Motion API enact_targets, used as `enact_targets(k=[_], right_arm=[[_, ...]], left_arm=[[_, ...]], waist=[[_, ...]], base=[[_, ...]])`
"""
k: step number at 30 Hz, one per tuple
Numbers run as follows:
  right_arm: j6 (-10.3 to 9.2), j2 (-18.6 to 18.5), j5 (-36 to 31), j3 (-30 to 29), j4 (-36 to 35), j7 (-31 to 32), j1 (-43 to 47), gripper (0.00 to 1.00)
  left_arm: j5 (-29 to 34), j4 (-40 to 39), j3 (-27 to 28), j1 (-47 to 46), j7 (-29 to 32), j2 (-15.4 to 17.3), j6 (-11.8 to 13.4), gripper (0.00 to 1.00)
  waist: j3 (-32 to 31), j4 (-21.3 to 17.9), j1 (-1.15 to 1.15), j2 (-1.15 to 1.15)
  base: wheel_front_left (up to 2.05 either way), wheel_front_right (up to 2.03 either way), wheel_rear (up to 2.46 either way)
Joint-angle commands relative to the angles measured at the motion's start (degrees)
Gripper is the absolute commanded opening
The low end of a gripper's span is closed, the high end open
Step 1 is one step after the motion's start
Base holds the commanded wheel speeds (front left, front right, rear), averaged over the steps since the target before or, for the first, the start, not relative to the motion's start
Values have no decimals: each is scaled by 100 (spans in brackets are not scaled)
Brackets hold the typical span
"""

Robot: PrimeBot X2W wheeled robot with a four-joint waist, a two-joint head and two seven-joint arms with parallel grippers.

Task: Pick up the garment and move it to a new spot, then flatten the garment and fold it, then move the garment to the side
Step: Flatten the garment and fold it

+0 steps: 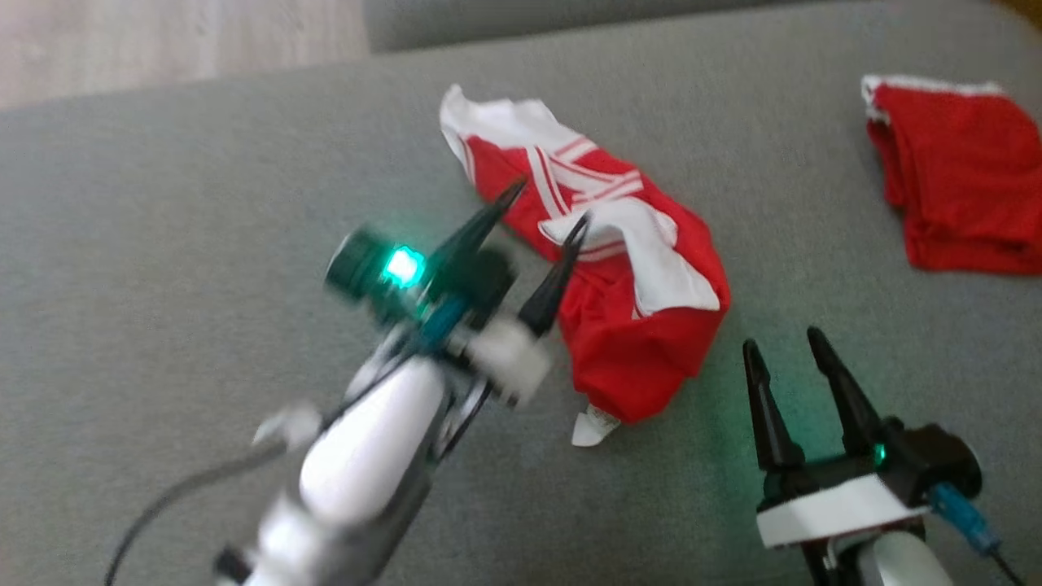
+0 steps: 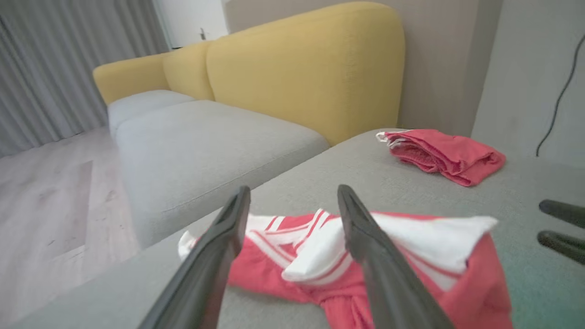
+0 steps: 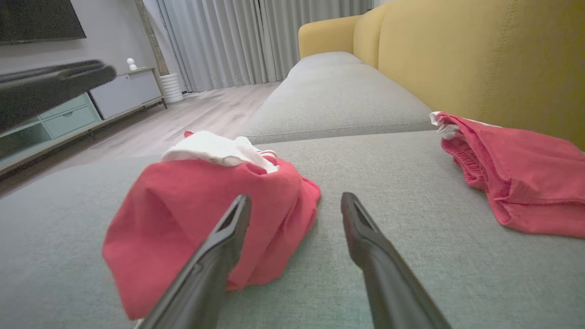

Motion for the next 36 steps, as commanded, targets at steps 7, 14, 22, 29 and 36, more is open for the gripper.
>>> enact_targets(k=[7, 14, 22, 29, 36], right_arm=[[-4, -101, 36, 289, -226, -36, -615, 100], [-4, -100, 69, 304, -224, -36, -739, 100], [-4, -114, 64, 316, -190, -36, -824, 100], [-4, -106, 61, 345, -160, -36, -855, 100], [-4, -70, 114, 369, -89, -36, -765, 100]], left_arm=[[-663, 1178, -855, -2195, 834, -24, 78, 100], [-988, 2666, -1184, -2810, 745, -24, 55, 100], [-1658, 3218, -1634, -2988, 515, -24, -41, 100], [-2177, 3226, -2166, -3065, 486, -25, -86, 0], [-2505, 3026, -2426, -3247, -66, -25, -108, 0]], waist=[[1134, -654, -2, 0], [1392, -844, -2, 0], [1440, -839, -2, 0], [1319, -858, -2, 0], [950, -943, -2, 0]], base=[[0, 0, 0], [0, 0, 0], [0, 0, 0], [0, 0, 0], [0, 0, 0]])
